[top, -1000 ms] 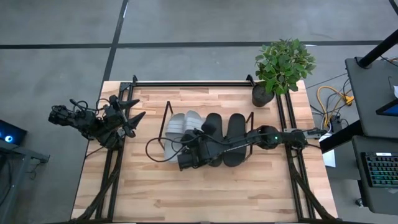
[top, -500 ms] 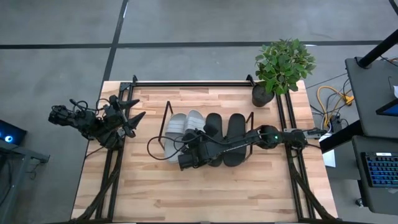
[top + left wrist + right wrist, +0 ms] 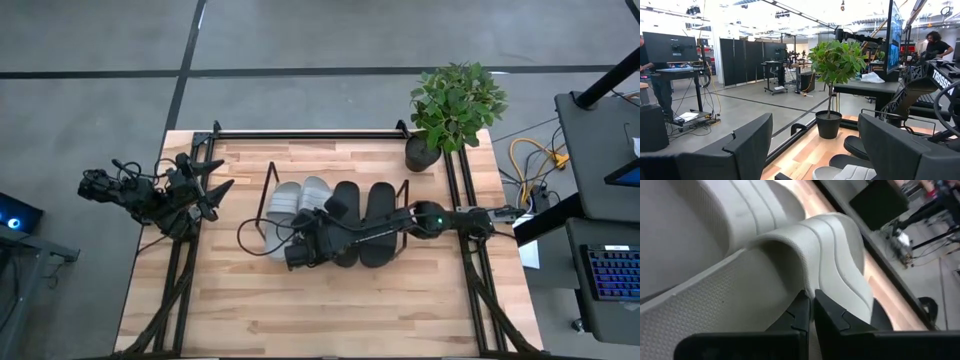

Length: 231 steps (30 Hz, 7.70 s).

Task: Pick and place slides into the shelf
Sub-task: Put the gray slides on the shelf

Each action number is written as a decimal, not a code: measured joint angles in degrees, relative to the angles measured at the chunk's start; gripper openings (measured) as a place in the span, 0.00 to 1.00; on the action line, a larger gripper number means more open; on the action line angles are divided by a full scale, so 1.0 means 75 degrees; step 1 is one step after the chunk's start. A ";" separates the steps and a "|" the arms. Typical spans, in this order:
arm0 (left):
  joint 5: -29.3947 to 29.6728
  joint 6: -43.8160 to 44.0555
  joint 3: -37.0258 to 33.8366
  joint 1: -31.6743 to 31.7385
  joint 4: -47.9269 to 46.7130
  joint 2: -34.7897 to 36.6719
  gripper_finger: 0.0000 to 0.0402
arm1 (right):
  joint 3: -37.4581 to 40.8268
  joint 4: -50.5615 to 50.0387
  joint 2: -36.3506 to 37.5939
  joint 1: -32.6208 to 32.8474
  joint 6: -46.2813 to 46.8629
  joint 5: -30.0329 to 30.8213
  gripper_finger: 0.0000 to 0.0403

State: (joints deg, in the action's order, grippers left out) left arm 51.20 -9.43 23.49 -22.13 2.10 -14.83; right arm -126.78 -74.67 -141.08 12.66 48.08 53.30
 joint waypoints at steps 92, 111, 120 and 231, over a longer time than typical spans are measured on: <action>-0.0003 -0.0009 -0.0015 -0.0003 -0.0010 0.0000 0.69 | -0.0533 0.1010 0.1559 -0.1614 -0.4558 -0.6012 0.02; -0.0001 -0.0009 -0.0017 0.0000 -0.0008 0.0000 0.69 | 0.0642 0.1724 0.1559 -0.1720 -0.4474 -0.6414 0.02; 0.0000 -0.0008 -0.0015 0.0000 -0.0008 0.0000 0.69 | 0.1153 0.1939 0.1559 -0.1783 -0.4391 -0.6566 0.02; -0.0001 -0.0061 -0.0017 -0.0003 -0.0013 0.0003 0.69 | 0.1493 0.2501 0.1653 -0.3260 -0.5415 -0.6297 0.02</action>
State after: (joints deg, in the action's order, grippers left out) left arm 51.19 -9.89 23.36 -22.15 2.00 -14.81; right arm -115.58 -55.91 -128.68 -11.79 7.46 6.07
